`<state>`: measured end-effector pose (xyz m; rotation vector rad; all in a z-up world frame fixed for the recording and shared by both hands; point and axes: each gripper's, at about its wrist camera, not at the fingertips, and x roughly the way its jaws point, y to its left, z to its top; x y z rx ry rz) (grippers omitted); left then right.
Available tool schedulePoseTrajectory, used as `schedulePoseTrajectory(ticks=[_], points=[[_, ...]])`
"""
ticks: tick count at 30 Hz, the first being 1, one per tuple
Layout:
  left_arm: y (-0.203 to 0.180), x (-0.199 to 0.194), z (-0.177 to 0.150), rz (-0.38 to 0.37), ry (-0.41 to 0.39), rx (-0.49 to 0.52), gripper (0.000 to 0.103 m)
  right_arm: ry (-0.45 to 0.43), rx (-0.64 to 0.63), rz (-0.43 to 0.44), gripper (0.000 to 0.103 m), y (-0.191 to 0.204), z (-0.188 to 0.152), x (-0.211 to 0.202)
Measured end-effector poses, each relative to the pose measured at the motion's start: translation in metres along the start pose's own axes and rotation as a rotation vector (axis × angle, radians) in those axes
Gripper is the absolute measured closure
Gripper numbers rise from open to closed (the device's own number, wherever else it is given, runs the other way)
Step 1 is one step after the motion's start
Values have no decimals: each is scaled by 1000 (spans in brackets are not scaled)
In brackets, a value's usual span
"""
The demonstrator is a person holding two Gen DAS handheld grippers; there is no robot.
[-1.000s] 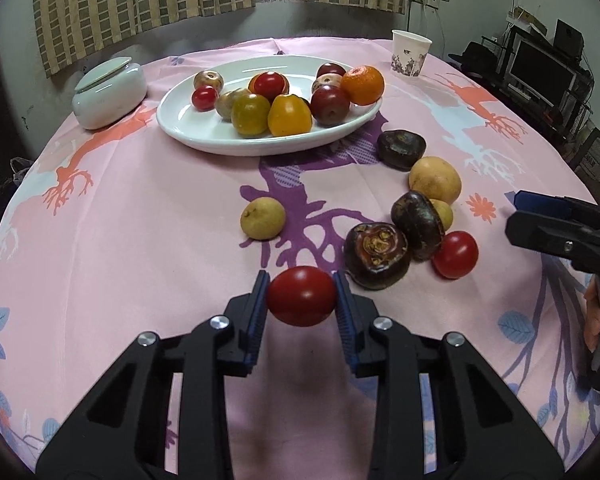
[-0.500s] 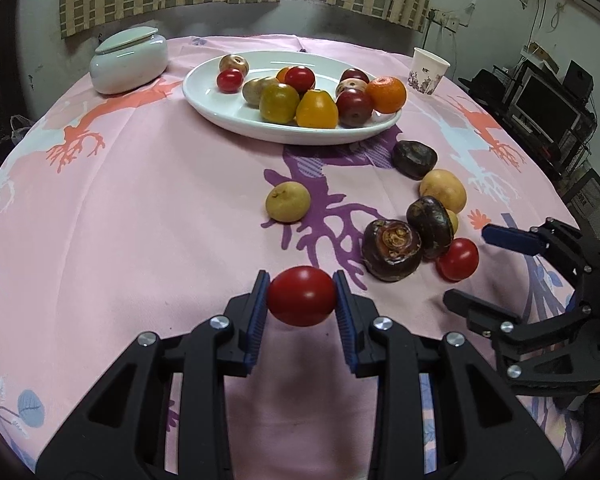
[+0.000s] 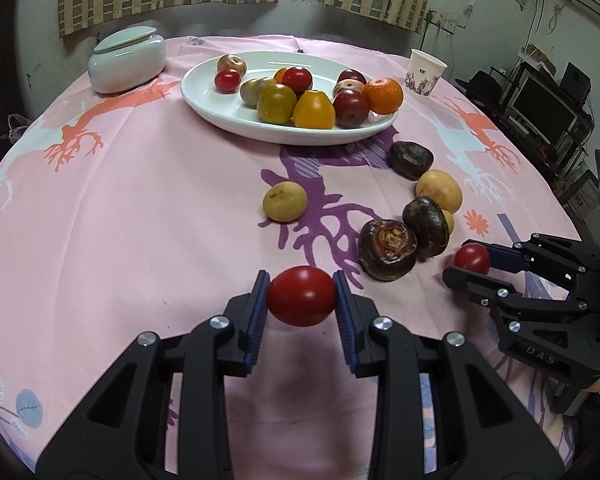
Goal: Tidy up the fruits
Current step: 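Carry both red tomatoes over the white plate and open both grippers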
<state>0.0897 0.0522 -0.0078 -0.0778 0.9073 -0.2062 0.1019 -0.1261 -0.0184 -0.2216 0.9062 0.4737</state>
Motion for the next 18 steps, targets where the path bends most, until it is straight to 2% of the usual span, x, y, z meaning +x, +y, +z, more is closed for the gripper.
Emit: schedulePoseTrajectory(ticks=[10,18], points=[[-4,-3,1,-3,8,-4,71,-125,71,58,71,-19,4,-40],[-16,-27,26,-9,-28,46,70,-157,78,71,71,-19,17,-53]])
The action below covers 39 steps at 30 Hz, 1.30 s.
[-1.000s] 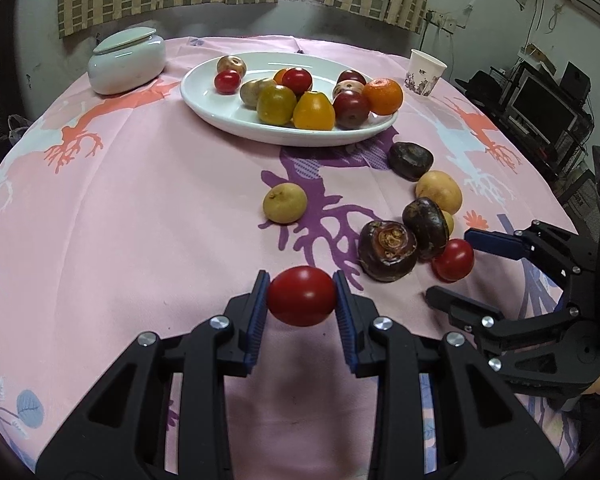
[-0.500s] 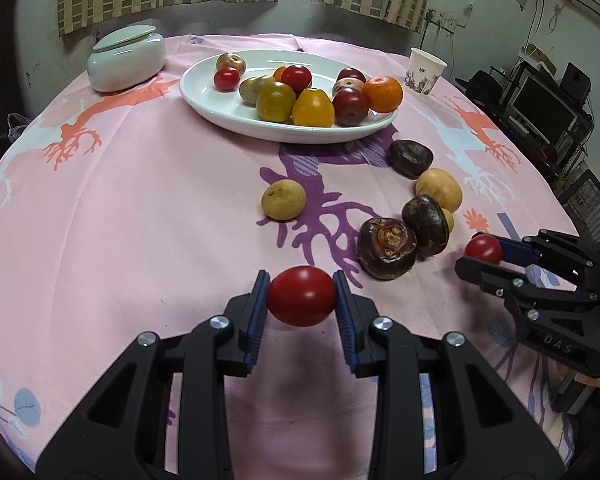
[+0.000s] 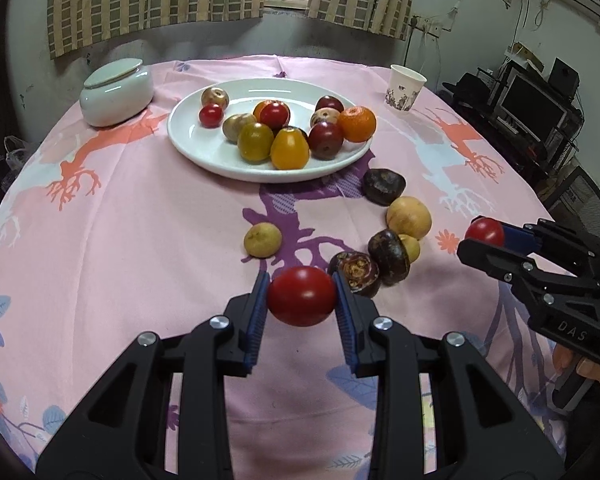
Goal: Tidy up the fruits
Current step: 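Carry both red tomatoes over the white plate and open both grippers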
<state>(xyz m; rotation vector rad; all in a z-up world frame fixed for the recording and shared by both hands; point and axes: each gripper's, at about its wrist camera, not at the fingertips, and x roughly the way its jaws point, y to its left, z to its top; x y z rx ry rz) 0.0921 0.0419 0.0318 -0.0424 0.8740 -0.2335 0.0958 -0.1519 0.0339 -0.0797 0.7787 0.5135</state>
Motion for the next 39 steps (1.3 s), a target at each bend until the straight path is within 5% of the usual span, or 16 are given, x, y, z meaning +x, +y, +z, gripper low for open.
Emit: schedulePoseTrajectory(ticks=[8,15,30,33,39], points=[[15,4,55,39,-44,3,71,-18,-65,-35,71,-2,52,8],[45,43,96,65,-34,-88,71,-12,-10,-1,70,-10,107,57],[62,101,109,114,24,-99,70,79,49,-18,70,-20,134,140],[60,95,106,122,9,-105,50,105,105,-21,70,-28,131,144],[53,72,100,148,-39,-96,30,65,147,14,69,-37,123,124]])
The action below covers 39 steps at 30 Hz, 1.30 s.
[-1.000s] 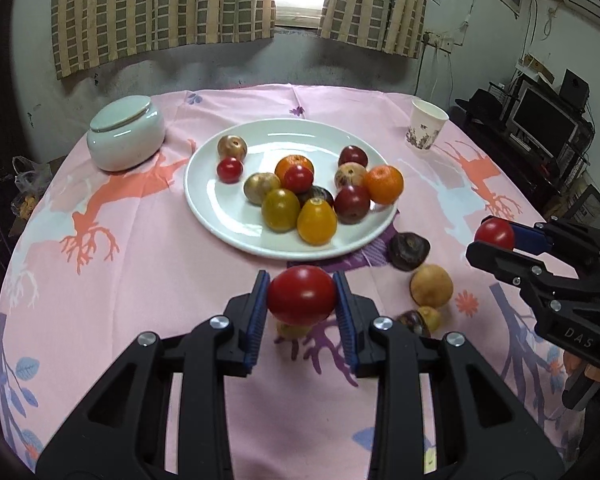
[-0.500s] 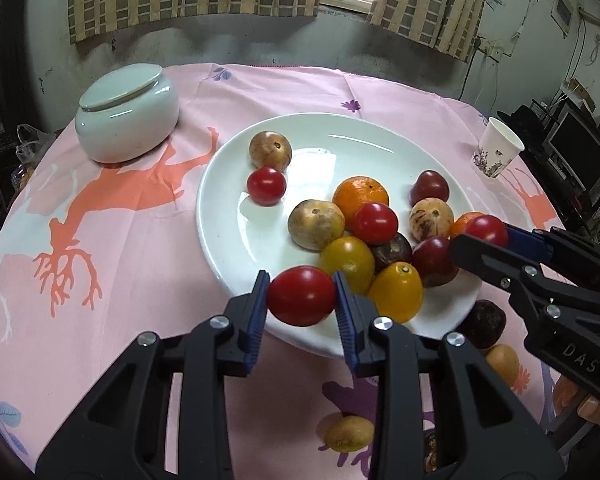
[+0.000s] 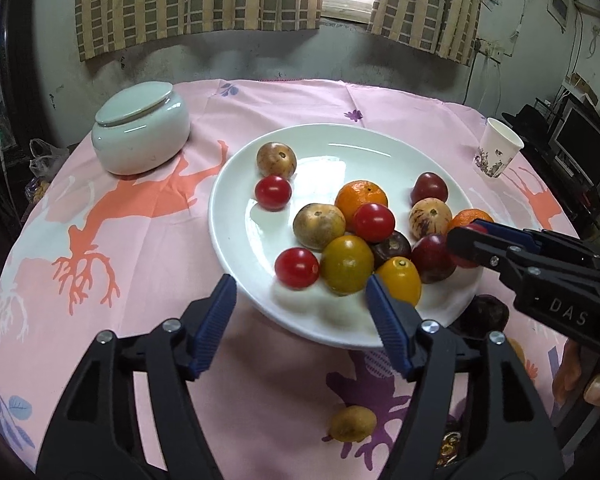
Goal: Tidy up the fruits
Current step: 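Carry both red tomatoes over the white plate and open both grippers, then move both open grippers back toward the remaining fruits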
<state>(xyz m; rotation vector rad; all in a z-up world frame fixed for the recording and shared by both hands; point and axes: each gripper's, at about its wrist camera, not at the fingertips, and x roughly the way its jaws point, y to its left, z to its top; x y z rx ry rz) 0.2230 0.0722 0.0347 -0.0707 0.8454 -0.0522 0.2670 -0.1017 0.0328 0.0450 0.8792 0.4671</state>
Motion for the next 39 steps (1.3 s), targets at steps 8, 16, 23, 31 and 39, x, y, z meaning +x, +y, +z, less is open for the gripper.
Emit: schedulePoseTrajectory(ticks=[8,16,23,31,39], points=[[-1,-30,-34,-30,14,-60,20,-92,117,95,32,-5,9,-18],[-8,-45,-58,-1,9,-17,16,-97,84,59,24,-12,-29,-68],[-21,-46,-74,-6,28,-10,14,-119,82,-24,6,-26,-87,-106],[-20,-28,-86,38,21,-23,12,-120,103,-86,5,-36,-135,-113],[-20,-12,-91,44,25,-10,13,-88,36,-113,5,-29,-141,-103]])
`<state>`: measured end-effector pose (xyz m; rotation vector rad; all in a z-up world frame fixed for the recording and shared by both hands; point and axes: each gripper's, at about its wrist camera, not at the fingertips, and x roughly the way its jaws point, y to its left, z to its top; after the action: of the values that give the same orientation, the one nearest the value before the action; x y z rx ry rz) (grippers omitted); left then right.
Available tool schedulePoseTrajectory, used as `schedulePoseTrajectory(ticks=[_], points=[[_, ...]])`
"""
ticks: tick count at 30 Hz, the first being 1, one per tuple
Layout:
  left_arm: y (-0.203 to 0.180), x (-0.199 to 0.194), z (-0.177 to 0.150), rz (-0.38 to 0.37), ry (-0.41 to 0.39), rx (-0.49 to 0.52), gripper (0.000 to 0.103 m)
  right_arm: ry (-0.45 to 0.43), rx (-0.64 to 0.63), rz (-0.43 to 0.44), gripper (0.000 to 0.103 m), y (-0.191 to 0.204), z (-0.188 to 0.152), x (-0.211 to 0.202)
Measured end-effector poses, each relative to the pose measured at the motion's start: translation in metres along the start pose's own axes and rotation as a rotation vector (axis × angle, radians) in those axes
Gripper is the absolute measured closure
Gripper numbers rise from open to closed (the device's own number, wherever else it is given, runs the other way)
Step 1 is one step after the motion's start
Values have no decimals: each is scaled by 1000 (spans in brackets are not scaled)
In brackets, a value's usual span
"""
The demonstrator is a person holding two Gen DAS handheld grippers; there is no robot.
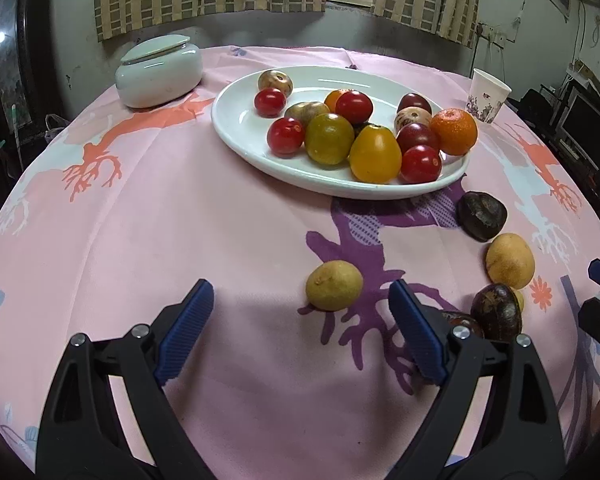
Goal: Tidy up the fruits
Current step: 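Move both open grippers back toward the remaining fruits, then grasp the yellow-green round fruit with the left gripper while the right grasps the pale orange grapefruit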
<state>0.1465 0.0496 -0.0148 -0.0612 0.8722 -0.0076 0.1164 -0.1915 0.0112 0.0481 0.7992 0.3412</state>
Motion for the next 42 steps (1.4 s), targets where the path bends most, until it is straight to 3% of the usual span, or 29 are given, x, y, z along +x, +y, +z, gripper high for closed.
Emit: schedulePoseTrajectory(ticks=[3,4,8,11,17,21,26,28,34,37,38,42], points=[[0,5,0,-6,18,-4,18,5,-14,4,5,3,-1,1],[0,6,0,-12,23,-7,28,4,-18,4,5,4,-1,0],[-3,8,1,22,23,15,46,7,-30,-2,5,6,-2,2],[-5,6,1,16,13,32,73,10,-41,-19,5,7,-3,3],[-5,-8,-2,42,2,51,74,-3,-102,-69,5,14,-6,5],[-2,-16,-4,-5,15,36,74,8,-138,-94,5,18,-7,11],[1,-17,-4,-37,25,24,74,45,54,-55,5,0,12,21],[2,-18,-4,-50,28,17,74,88,41,-79,5,4,21,33],[7,-18,-1,-60,24,0,74,208,1,-107,30,23,30,76],[7,-18,-1,-68,30,-4,74,204,41,-78,42,22,27,81],[7,-18,-1,-72,30,-3,74,194,46,-71,54,23,26,81],[6,-17,-1,-77,33,0,74,166,54,-65,56,21,21,74]])
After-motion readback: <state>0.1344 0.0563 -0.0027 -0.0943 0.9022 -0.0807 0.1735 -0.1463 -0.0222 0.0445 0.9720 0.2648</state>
